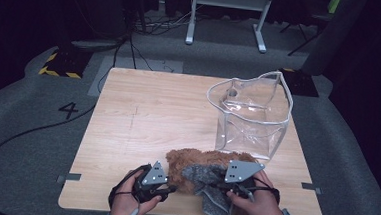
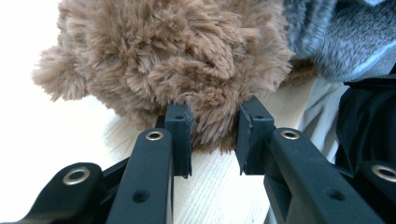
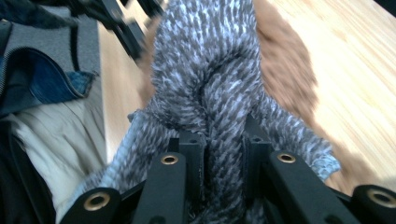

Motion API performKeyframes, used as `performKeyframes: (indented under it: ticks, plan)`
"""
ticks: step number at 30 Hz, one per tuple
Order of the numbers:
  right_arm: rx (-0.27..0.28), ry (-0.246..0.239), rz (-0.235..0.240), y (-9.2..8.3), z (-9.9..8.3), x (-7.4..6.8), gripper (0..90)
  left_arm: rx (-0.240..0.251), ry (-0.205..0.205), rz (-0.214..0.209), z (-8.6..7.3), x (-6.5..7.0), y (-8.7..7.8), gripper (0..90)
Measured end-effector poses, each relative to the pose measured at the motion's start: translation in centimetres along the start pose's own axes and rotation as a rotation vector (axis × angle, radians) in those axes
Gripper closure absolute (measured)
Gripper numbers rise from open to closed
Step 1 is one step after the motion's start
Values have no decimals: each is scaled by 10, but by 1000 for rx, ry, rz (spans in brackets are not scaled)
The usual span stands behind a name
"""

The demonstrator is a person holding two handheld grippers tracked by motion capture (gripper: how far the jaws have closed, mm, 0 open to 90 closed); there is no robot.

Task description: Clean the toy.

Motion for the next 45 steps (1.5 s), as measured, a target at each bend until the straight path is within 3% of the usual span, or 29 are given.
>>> performKeyframes:
  ticks: [10,17,27,34,36,37,38,39,43,45]
  plan:
    - [-8,70,-40,-27,-31,20,766,6,0,10,-2,-4,0,704]
    - [-11,142,-91,-49,-56,39,767,16,-20,16,-5,-7,1,703]
    - [-37,226,-161,-66,-86,63,766,13,-35,12,-7,-8,2,699]
    - [-74,302,-322,-88,-119,100,756,-11,-54,15,-10,-9,2,689]
    - [-53,341,-369,-93,-127,113,688,-13,-54,14,-10,-9,2,687]
    - [-53,341,-369,-93,-127,113,688,-13,-54,14,-10,-9,2,686]
    - [-39,366,-394,-95,-130,118,584,-14,-54,13,-10,-9,2,686]
    - [-4,394,-430,-98,-135,123,380,-14,-54,12,-10,-9,2,685]
    - [40,396,-432,-107,-134,112,314,-13,-55,11,-10,-8,2,684]
    - [63,389,-399,-111,-131,99,322,-17,-49,14,-10,-8,1,684]
Point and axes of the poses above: each handheld gripper's, and its own axes: y roughly forward along the jaws, z roughly out of its top, x roughly to its right, the point moved 7 cm from there along y, roughly forward along the jaws, and after that the axes turned 14 degrees about y, right-handed, at the moved point
